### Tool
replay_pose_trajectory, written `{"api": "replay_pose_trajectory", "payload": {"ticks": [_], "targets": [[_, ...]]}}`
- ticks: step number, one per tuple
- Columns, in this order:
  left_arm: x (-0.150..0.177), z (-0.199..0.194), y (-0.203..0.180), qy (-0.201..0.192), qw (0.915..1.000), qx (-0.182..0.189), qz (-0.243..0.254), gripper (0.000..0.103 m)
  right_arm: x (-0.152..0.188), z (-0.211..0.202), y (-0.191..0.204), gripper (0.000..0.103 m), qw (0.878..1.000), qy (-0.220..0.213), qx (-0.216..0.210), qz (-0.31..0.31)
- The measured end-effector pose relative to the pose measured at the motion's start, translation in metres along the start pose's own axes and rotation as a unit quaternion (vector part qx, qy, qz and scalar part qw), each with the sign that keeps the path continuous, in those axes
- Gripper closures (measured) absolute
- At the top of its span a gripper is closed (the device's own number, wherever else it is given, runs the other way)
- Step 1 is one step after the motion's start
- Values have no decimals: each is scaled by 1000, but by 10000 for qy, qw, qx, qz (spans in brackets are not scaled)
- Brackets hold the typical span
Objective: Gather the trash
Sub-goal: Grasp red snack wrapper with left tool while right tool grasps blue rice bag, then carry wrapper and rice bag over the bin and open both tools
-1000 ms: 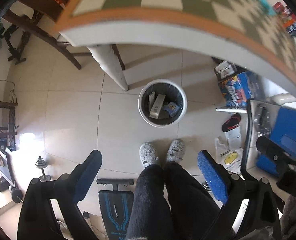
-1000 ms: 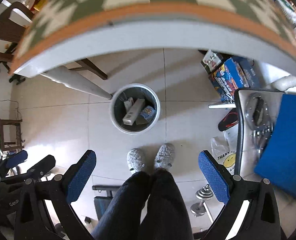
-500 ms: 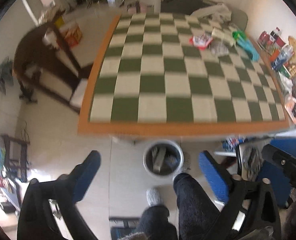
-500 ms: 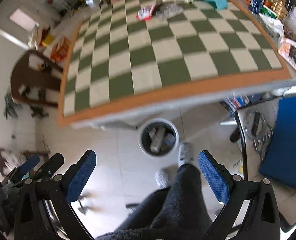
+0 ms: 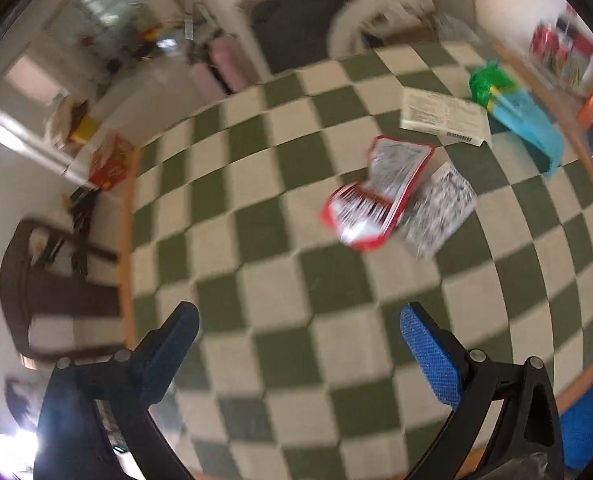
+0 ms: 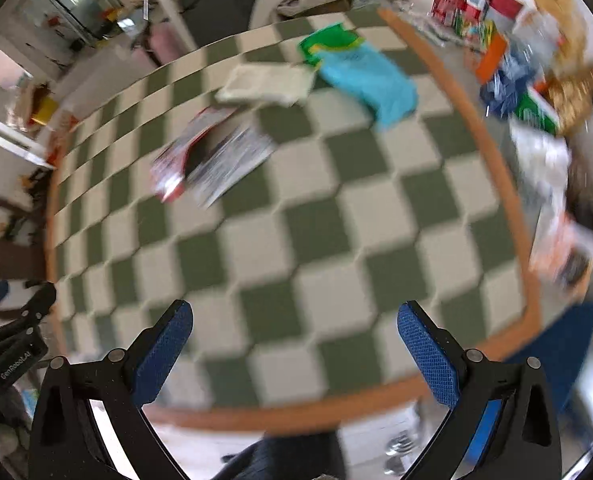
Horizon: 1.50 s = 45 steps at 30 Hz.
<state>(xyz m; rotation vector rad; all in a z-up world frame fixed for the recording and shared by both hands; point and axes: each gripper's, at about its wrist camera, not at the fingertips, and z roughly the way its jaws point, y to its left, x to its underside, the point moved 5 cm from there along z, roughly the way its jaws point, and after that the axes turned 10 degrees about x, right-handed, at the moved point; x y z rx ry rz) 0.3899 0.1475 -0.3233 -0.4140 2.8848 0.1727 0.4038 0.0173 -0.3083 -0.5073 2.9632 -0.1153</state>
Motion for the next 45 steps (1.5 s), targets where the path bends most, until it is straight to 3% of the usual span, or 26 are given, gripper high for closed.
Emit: {"api": "replay_pose_trajectory", "payload": {"ticks": [3, 6, 8, 10, 12, 13, 17, 21, 24, 28, 31, 36, 45], "targets": [[-41, 44, -24, 409, 9985, 257, 257, 0, -71, 33, -17, 0, 9997, 114, 176, -101], [-68, 90, -42, 818, 9946, 382, 509, 4, -120, 67, -21, 0, 9981, 278, 230, -492], [-80, 110, -49, 1018, 9921, 444, 576, 14, -149, 90, -20, 0, 9964, 385, 190, -731], [-87, 129, -50, 1249, 9893, 551, 509, 37, -165, 106, -19, 0, 9947, 416, 244, -908], [-95, 138, -47, 1249, 9888, 655, 479, 43, -189, 123, -17, 0, 9925, 358, 389, -1106], [-100, 139, -44, 1222, 9890, 713, 424, 62, -195, 128, -16, 0, 9918, 322, 414, -1165], [-112, 139, -23, 1179, 9886, 912, -199, 68, -227, 160, -9, 0, 9873, 320, 551, -1458], [-114, 131, -6, 1018, 9876, 979, -684, 71, -245, 192, -8, 0, 9883, 545, 587, -1297], [-110, 122, 4, 863, 9868, 971, -963, 72, -247, 202, -11, 4, 9925, 712, 334, -934], [-99, 111, 14, 754, 9840, 1046, -1233, 75, -239, 193, -6, 18, 9947, 536, 339, -809], [-84, 99, 21, 657, 9823, 1092, -1371, 79, -227, 178, -2, 23, 9967, 394, 310, -642], [-56, 72, 32, 483, 9799, 1229, -1495, 90, -205, 139, -4, 24, 9998, 42, 132, -158], [22, 12, 60, -48, 9732, 1430, -1799, 90, -115, 66, 15, 24, 9986, -216, -490, 54]]}}
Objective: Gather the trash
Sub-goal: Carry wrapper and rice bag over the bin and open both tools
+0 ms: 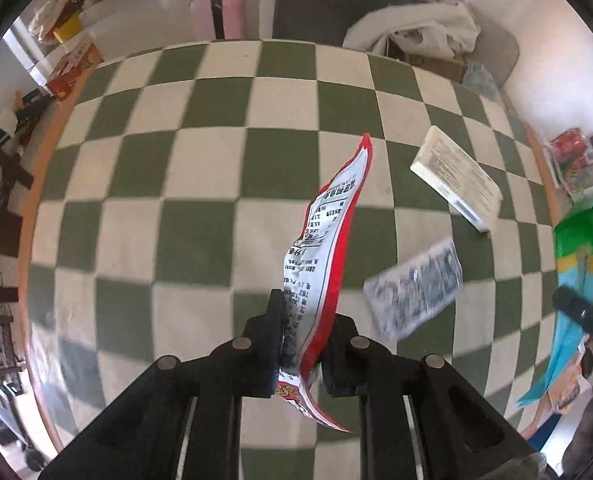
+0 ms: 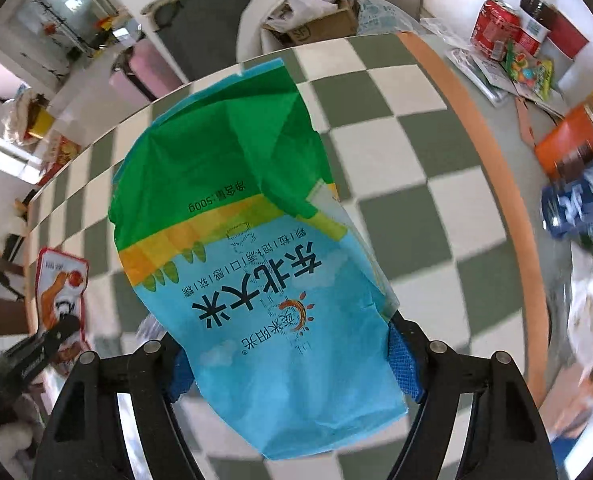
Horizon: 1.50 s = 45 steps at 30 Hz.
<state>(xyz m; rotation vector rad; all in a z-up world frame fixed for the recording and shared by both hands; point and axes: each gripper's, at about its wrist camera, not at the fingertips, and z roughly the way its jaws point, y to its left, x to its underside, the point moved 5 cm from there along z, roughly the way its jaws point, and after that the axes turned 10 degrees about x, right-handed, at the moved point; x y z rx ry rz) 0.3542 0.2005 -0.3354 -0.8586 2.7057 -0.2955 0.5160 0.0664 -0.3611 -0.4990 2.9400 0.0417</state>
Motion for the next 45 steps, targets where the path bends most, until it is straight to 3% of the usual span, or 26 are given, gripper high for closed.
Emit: {"api": "replay_pose_trajectory", "payload": {"ticks": [4, 5, 11, 18, 24, 29, 33, 39, 45], "targets": [[45, -39, 6, -291, 9995, 91, 55, 90, 56, -35, 19, 24, 9997, -177, -127, -58], [42, -36, 1, -327, 9994, 107, 60, 90, 78, -45, 24, 24, 9996, -227, -171, -52], [136, -80, 25, -509, 9982, 294, 92, 90, 186, -87, 45, 24, 9986, -377, -349, 80], [254, -107, 54, -210, 9991, 336, 129, 90, 345, -115, 61, 24, 9976, -25, -606, 341], [331, -88, 71, 261, 9991, 346, -34, 90, 447, -95, 72, 24, 9956, 584, -700, 236], [382, -25, 103, 800, 9929, 540, -697, 90, 508, -42, 80, 24, 9911, 1169, -641, 9], [405, 50, 133, 1146, 9832, 719, -1224, 90, 553, 43, 82, 24, 9820, 1791, -595, 23], [414, 189, 178, 1454, 9653, 1097, -1870, 90, 580, 184, 89, 24, 9717, 2252, -619, 347], [415, 282, 214, 1720, 9624, 1070, -1813, 88, 588, 322, 117, 22, 9616, 2526, -894, 590]]}}
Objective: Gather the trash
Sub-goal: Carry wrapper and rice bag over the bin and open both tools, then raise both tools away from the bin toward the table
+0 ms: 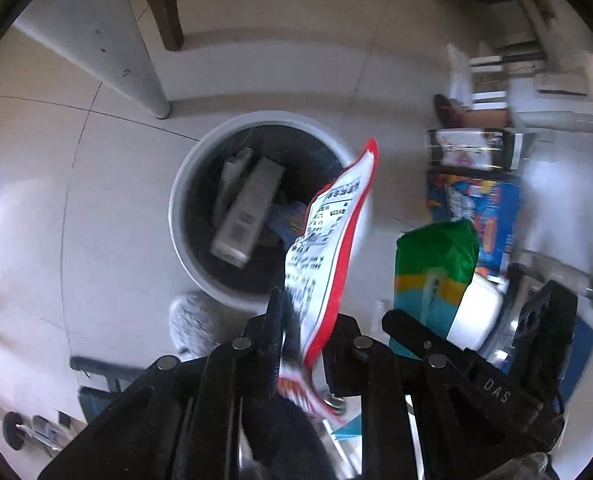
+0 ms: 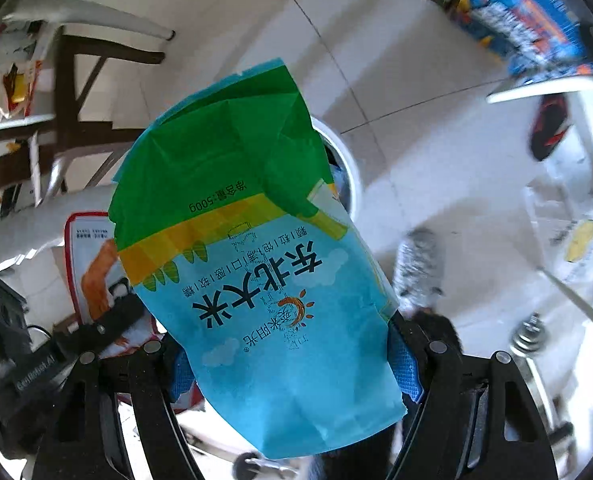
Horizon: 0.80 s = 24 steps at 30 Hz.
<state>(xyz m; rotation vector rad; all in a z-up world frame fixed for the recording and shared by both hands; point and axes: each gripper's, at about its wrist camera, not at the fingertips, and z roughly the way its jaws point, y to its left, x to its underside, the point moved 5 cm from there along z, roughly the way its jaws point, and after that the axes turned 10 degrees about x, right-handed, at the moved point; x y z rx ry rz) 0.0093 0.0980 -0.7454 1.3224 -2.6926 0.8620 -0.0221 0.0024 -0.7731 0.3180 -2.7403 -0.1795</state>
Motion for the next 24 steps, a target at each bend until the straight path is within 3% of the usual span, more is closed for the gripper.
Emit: {"api": "replay_pose_trajectory", "payload": {"ticks": [2, 3, 4, 6, 9, 14, 19, 24], "targets": [[-10, 10, 15, -21, 9999, -112, 18, 69, -17, 34, 4, 17, 9999, 100, -68, -62], [-15, 13, 23, -82, 9998, -199, 51, 44, -24, 52, 8, 16, 9997, 173, -129, -123], [-16, 12, 27, -161, 9994, -279, 81, 28, -28, 59, 10, 12, 9995, 204, -173, -158], [-18, 7, 37, -336, 9980, -508, 141, 19, -34, 76, 15, 1, 9992, 210, -136, -317], [-13, -2, 47, -509, 9951, -830, 179, 0, -37, 81, 14, 0, 9988, 127, -12, -476], [-2, -15, 53, -645, 9894, -1246, 378, 0, -28, 67, 8, 0, 9964, -184, 502, -655], [16, -33, 42, -864, 9813, -1599, 630, 0, -19, 40, 10, 0, 9849, -626, 1334, -904], [33, -47, 25, -821, 9799, -1645, 778, 0, -8, 9, 3, 0, 9783, -782, 1643, -994]]}}
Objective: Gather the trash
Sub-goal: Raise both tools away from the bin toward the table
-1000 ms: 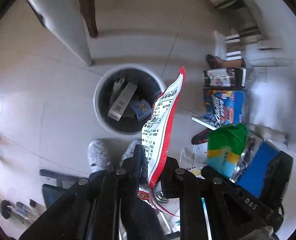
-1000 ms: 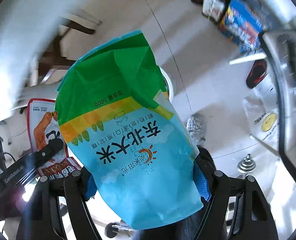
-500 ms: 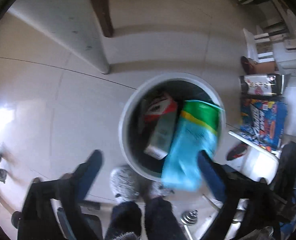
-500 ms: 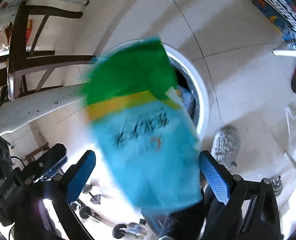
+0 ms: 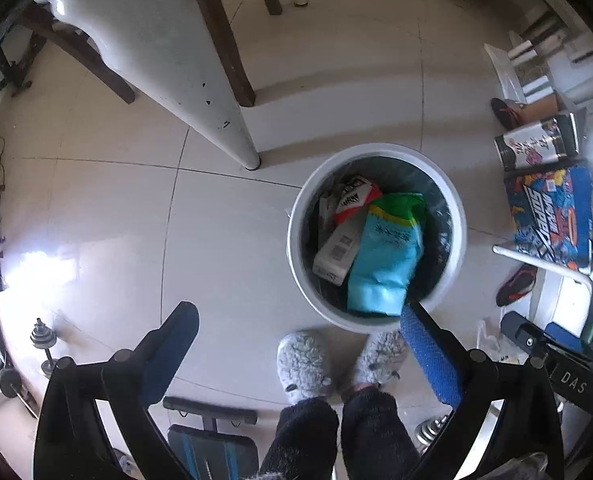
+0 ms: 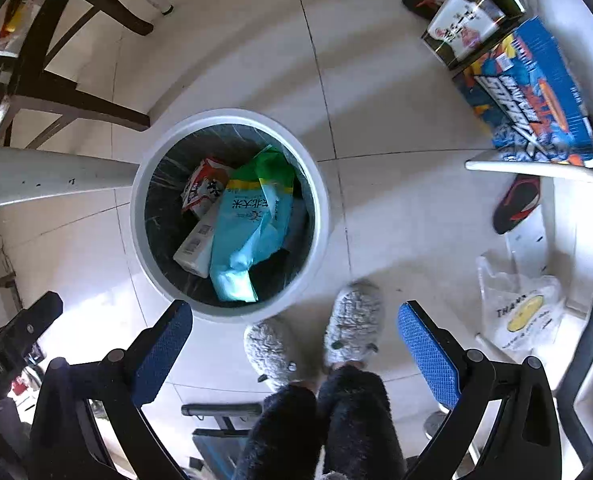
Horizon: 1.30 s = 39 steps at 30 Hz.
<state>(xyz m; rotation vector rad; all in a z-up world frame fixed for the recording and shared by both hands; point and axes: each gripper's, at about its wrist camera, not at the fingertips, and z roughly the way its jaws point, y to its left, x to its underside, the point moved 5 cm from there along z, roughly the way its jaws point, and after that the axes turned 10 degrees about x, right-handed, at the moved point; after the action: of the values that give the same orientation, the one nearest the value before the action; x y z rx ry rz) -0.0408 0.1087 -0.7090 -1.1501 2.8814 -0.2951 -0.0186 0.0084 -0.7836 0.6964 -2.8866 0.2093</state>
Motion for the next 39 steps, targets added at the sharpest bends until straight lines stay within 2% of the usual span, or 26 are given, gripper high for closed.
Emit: {"api": "replay_pose_trajectory", "payload": {"ticks": [9, 17, 27, 34, 39], "targets": [[19, -58, -18, -97, 9999, 53, 71, 0, 20, -73, -15, 0, 9994, -302, 130, -135], [48, -132, -38, -97, 9997, 144, 192, 0, 54, -154, -27, 0, 9979, -536, 169, -334], [80, -256, -65, -388, 9979, 273, 448, 0, 107, -303, -51, 0, 9963, -820, -99, -217], [82, -334, -72, -741, 9950, 318, 592, 0, 135, -397, -57, 0, 9936, -1048, -302, -281], [61, -376, -80, -1125, 9910, 273, 669, 0, 129, -451, -60, 0, 9897, -1249, -691, -73]]}}
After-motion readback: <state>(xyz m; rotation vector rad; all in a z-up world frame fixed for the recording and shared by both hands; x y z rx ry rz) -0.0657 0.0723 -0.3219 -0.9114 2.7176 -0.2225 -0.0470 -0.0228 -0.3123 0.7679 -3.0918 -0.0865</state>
